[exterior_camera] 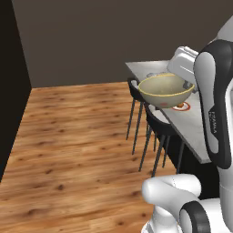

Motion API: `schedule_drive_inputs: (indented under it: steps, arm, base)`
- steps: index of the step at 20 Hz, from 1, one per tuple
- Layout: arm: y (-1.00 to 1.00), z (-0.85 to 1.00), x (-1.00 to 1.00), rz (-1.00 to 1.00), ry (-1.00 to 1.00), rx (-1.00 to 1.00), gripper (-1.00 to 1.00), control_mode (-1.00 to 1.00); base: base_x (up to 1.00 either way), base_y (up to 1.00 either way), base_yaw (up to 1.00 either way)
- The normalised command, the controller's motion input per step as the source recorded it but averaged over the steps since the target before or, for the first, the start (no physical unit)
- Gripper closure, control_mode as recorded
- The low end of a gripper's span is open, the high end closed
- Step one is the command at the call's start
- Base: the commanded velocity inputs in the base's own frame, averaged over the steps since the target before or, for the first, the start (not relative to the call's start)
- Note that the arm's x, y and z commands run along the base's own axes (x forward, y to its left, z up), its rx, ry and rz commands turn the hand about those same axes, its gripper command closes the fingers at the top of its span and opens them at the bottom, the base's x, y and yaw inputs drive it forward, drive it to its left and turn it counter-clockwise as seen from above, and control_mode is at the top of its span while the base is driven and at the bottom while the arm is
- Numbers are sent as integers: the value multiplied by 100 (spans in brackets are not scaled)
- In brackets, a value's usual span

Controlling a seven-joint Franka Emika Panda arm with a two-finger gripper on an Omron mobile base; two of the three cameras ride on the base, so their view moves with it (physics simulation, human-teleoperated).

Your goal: Take the smaller bowl and place it next to the appetizer plate on the dining counter , and place the larger bowl next to the plate with cooked food.

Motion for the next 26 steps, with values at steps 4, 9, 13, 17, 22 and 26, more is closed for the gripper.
schedule_drive_inputs:
  steps: [4,9,13,17,22,26]
  arm:
    - [0,0,0,0,0,0,100,100]
    - [0,0,0,0,0,0,100,100]
    - [0,0,0,0,0,0,100,100]
    - [0,0,0,0,0,0,100,100]
    - [0,0,0,0,0,0,100,100]
    - [0,0,0,0,0,0,100,100]
  base:
    - [82,72,-52]
    - [68,44,-54]
    - [60,8,-55]
    - [64,12,-55]
    - [66,33,-55]
    - [62,49,-55]
